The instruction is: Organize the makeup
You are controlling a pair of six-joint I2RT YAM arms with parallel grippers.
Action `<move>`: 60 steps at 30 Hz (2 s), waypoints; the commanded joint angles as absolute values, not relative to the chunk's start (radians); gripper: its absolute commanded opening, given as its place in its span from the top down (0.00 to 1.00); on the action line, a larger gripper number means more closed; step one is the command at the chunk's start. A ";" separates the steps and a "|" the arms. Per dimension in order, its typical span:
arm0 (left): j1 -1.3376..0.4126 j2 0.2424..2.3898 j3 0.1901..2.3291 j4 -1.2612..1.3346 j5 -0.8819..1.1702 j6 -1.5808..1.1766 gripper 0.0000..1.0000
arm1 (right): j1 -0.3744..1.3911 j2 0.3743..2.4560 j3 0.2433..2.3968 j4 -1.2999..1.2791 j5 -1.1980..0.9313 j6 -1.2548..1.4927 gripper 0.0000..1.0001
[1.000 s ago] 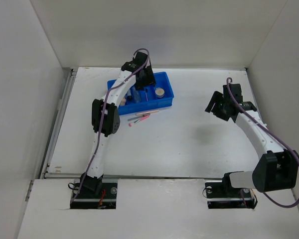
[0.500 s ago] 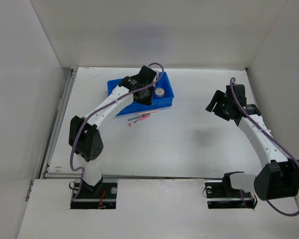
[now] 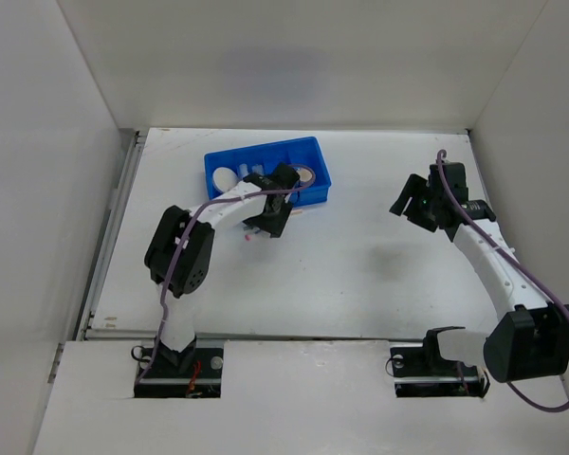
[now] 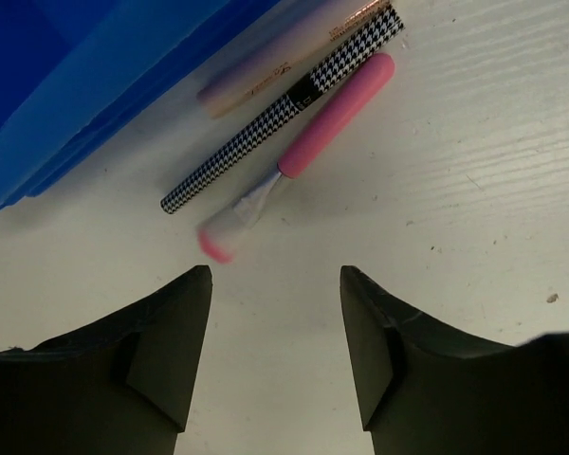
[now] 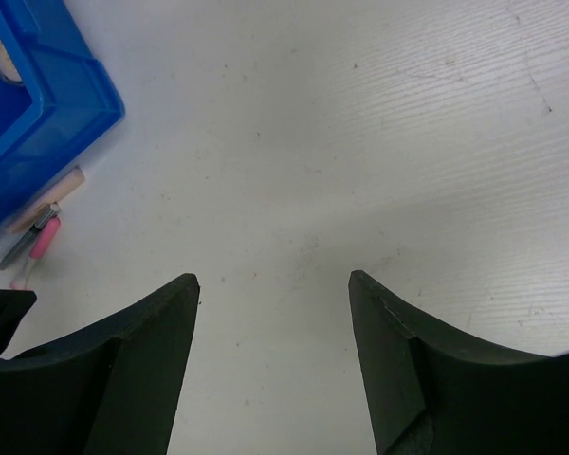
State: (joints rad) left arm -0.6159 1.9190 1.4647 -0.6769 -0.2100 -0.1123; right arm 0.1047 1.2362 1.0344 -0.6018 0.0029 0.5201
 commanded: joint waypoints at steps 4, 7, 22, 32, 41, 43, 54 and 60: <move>-0.621 1.971 1.534 -0.655 -0.233 -0.058 0.44 | 0.100 1.213 1.039 -0.588 -0.005 0.525 0.29; -0.621 2.005 1.552 -0.655 -0.221 -0.040 0.50 | 0.100 1.213 1.039 -0.588 0.005 0.525 0.29; -0.565 2.060 1.595 -0.637 -0.108 -0.020 0.61 | 0.100 1.213 1.039 -0.597 0.014 0.525 0.29; -0.565 2.068 1.553 -0.646 0.009 -0.020 0.73 | 0.100 1.213 1.048 -0.597 0.023 0.525 0.29; -0.597 2.059 1.517 -0.644 0.066 -0.020 0.83 | 0.100 1.213 1.048 -0.597 0.014 0.525 0.29; -0.612 2.059 1.517 -0.653 0.066 -0.020 0.83 | 0.100 1.213 1.048 -0.597 0.014 0.525 0.29; -0.707 1.872 1.565 -0.744 0.084 -0.029 1.00 | 0.100 1.186 1.039 -0.597 0.014 0.525 0.29; -0.674 1.884 1.833 -0.807 0.002 -0.077 1.00 | 0.100 1.186 1.039 -0.606 0.014 0.525 0.29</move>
